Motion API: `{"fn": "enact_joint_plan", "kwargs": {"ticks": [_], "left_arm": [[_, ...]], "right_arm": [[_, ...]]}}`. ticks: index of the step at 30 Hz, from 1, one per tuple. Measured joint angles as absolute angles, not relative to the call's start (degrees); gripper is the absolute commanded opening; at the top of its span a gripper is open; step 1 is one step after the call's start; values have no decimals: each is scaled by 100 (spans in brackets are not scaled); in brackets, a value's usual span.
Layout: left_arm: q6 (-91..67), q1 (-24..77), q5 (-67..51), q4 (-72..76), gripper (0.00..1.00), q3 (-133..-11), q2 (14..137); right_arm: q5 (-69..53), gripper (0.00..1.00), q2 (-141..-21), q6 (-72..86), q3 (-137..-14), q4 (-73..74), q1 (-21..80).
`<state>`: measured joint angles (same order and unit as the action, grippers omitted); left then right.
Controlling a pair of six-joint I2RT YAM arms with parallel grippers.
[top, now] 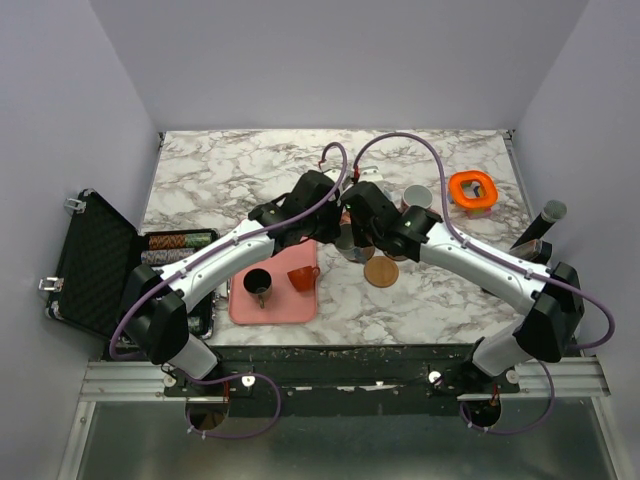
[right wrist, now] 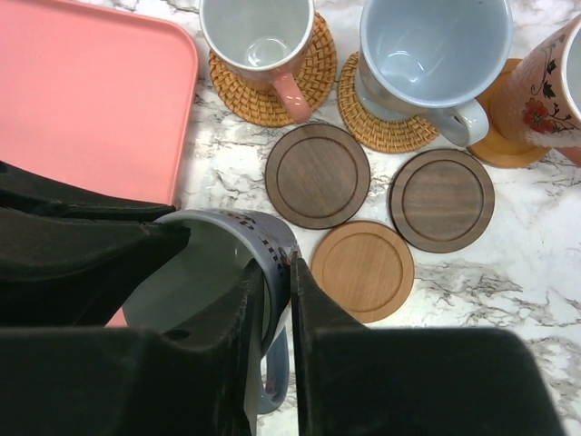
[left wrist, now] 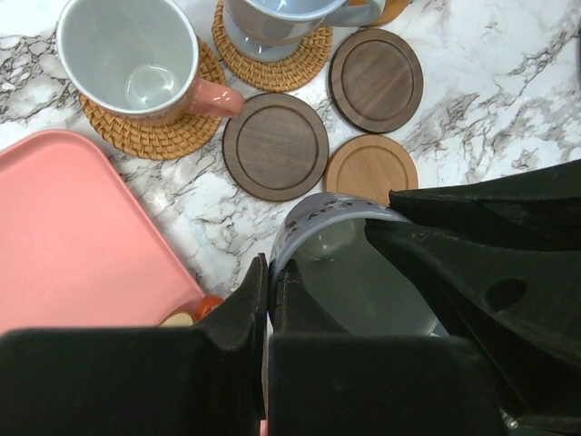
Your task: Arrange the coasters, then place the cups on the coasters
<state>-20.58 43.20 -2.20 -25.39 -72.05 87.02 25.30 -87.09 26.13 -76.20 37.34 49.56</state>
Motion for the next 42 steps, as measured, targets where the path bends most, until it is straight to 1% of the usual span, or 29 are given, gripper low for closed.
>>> {"fn": "enact_joint_plan", "kwargs": {"ticks": [3,6,7,9,11,13,15,17,20,22,26,31,34,39,42], "left_arm": [[-2106,4320,-224,-2502,0,-7177,8702],[-2169,4313,-220,-2480,0,-7170,8702],[-2171,4313,-222,-2475,1,-7166,8702],[-2174,4316,-222,-2449,7,-7159,8702],[-2169,4316,-222,-2418,17,-7153,8702],[-2163,4316,-224,-2388,22,-7144,8702],[-2145,4316,-246,-2335,37,-7135,8702],[-2137,4327,-290,-2290,46,-7133,8702],[-2102,4327,-333,-2187,69,-7133,8680],[-2082,4333,-338,-2117,80,-7116,8654],[-1994,4338,-294,-1955,93,-6952,8471],[-1861,4263,-202,-1769,97,-6718,8068],[-1780,4099,-193,-1653,97,-6632,7784],[-1717,3581,-193,-1448,98,-6539,7384],[-1717,3225,-191,-1358,98,-6440,7196]], "right_arm": [[2617,1,-8720,2617,-7577,3728,4984],[2681,1,-8755,2641,-7548,3719,4993],[2689,1,-8759,2650,-7544,3717,4995],[2733,1,-8761,2655,-7533,3717,5002],[2794,1,-8759,2655,-7520,3701,5015],[2838,1,-8742,2637,-7470,3662,5019],[2871,1,-8694,2589,-7378,3610,5022],[2921,1,-8626,2550,-7273,3570,5015],[3006,1,-8549,2453,-7109,3588,4943],[3039,1,-8506,2392,-7017,3581,4875],[3015,1,-8160,2228,-6659,3496,4661],[2397,1,-7205,1660,-5881,3033,3962],[1625,1,-6729,1109,-5426,2626,3175],[419,1,-6661,250,-5092,2261,2099],[-119,1,-6853,-58,-5094,2056,1726]]}}
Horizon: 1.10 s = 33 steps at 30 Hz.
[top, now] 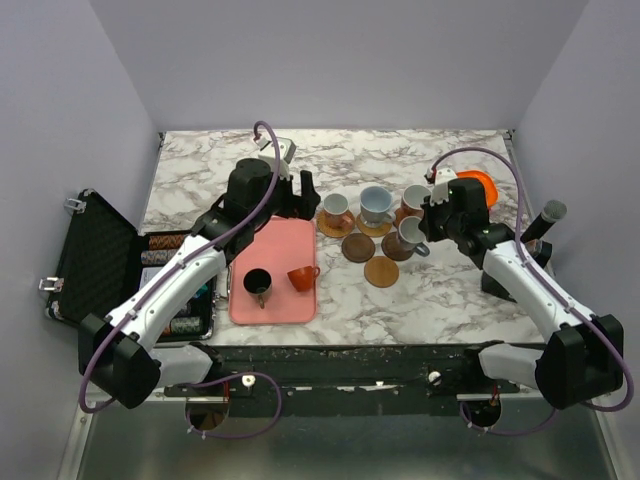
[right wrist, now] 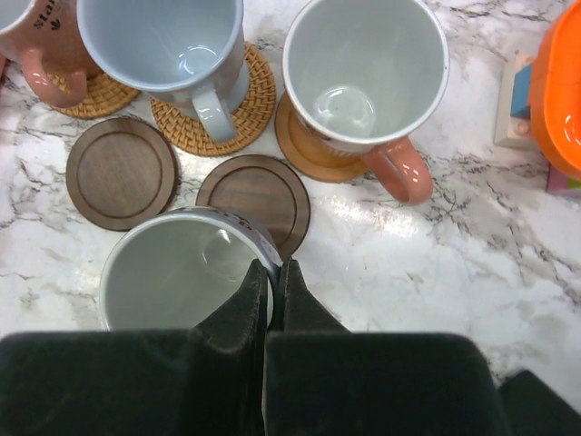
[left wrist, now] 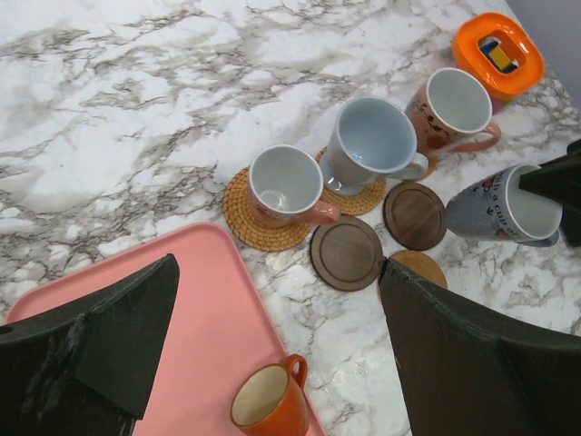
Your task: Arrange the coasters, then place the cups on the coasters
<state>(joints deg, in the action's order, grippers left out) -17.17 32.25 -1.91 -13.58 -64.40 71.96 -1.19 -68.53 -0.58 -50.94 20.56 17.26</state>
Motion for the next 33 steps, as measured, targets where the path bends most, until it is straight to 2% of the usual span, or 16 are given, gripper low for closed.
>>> {"fn": "enact_joint_plan", "kwargs": {"ticks": [10,33], "left_arm": [[-1702,2818,-198,-1229,99,-6252,6947],[-1651,2816,-193,-1203,99,-6211,6965]], "right_arm": [[-856,1,-7592,-897,-5113,1883,1367],[-1004,1,-8582,-1208,-5686,1848,1339]]}}
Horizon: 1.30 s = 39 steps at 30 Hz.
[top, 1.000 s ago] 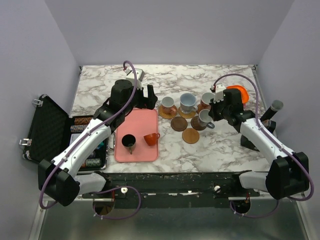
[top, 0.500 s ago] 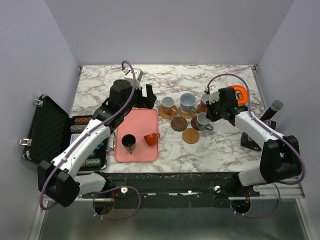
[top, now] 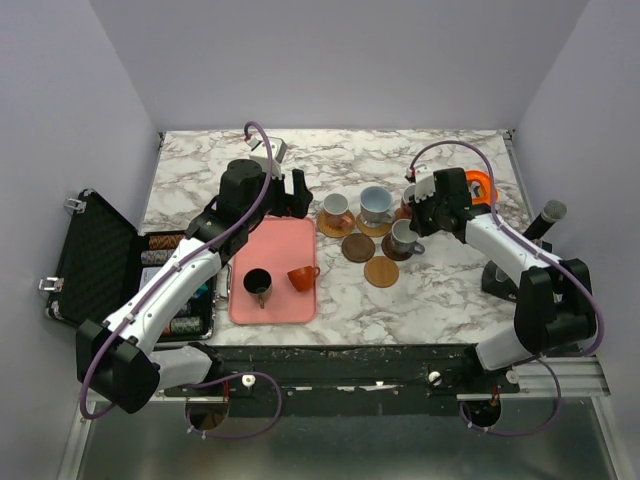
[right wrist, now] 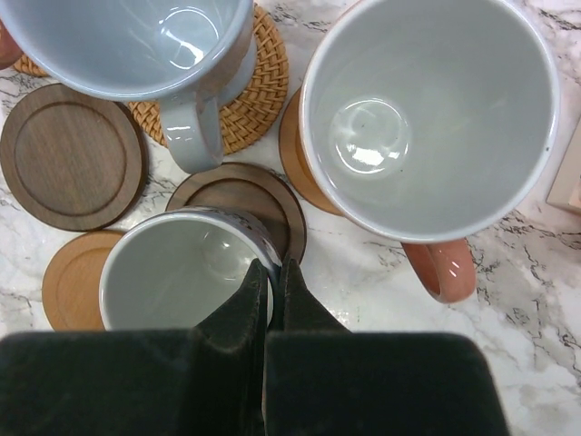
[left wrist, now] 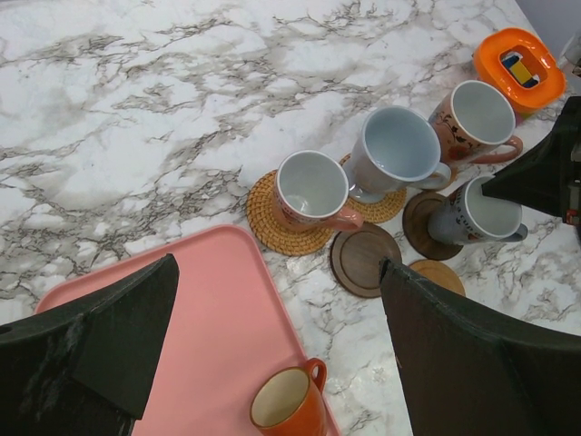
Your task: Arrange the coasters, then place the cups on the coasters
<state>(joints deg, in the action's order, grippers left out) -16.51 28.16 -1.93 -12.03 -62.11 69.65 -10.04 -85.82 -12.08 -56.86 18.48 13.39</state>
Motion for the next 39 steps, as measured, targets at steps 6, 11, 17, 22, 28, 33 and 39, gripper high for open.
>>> {"fn": "enact_joint_plan", "kwargs": {"ticks": [6,11,17,22,28,33,39], "left_arm": [[-1629,2816,-193,-1201,99,-6211,7008],[-1625,2812,-193,-1203,99,-6211,7046],[-1623,2812,-196,-1203,99,-6211,7048],[-1612,2812,-193,-1203,99,-6211,7048],[-1608,2812,-196,-1205,99,-6211,7052],[-1605,2812,-196,-1205,99,-6211,7063],[-1605,2812,-196,-1205,99,-6211,7081]], "right_arm": [[-1039,1,-8814,-1253,-5813,1835,1337],[-1076,1,-8849,-1264,-5828,1809,1339],[-1083,3,-8917,-1271,-5883,1800,1339],[-1083,9,-8936,-1269,-5900,1798,1339],[-1083,17,-8936,-1271,-5900,1798,1339],[-1081,26,-8938,-1275,-5900,1800,1337],[-1074,41,-8938,-1334,-5898,1800,1339]]}}
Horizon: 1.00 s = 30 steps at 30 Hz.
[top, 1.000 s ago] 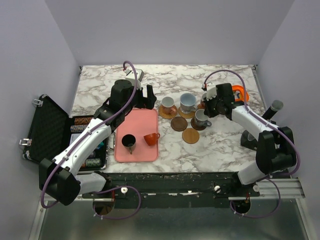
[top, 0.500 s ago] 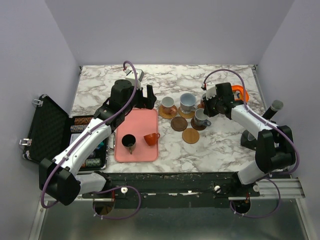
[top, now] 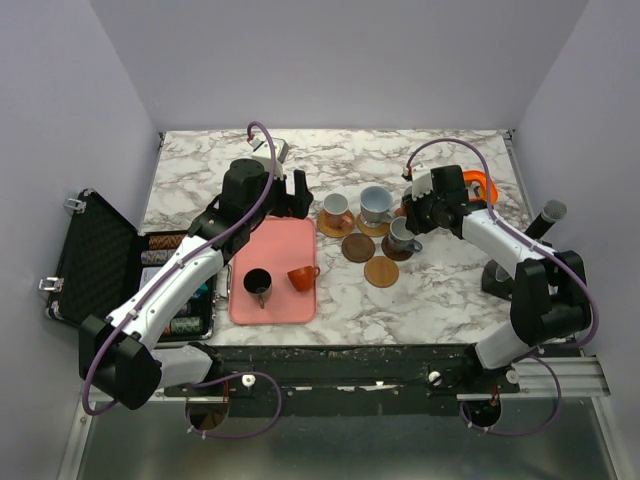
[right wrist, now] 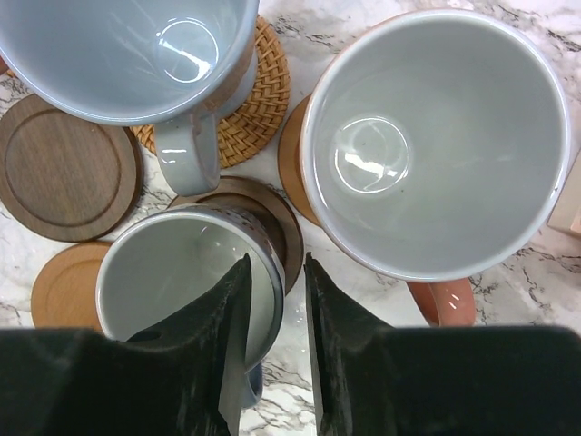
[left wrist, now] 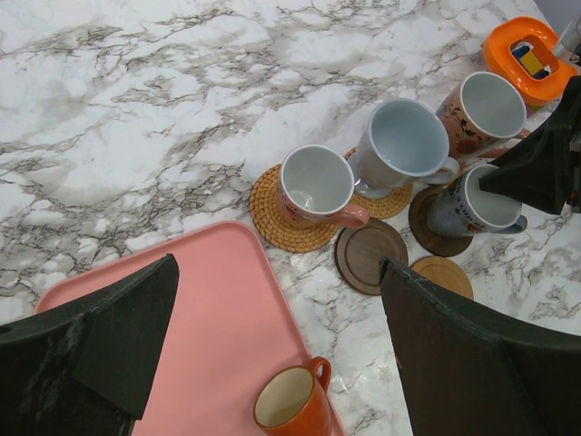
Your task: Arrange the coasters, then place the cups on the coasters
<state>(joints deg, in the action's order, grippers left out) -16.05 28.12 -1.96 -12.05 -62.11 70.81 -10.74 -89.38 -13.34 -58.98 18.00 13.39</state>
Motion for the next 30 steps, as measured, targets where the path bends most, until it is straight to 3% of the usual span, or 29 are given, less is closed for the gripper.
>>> {"fn": "enact_joint_plan", "kwargs": {"ticks": [5,11,19,30], "left_arm": [[-1603,2812,-196,-1205,99,-6211,7083],[-1599,2812,-196,-1188,99,-6204,7081],[-1610,2812,-193,-1208,99,-6173,7013],[-2375,2808,373,-2084,97,-5273,5758]], "right_arm": [[-1074,54,-8936,-1356,-5898,1800,1339],[-1074,60,-8788,-1347,-5896,1804,1339],[-908,61,-7913,-1284,-5874,1802,1339],[-231,61,-7107,-1052,-6158,2180,1577]]}}
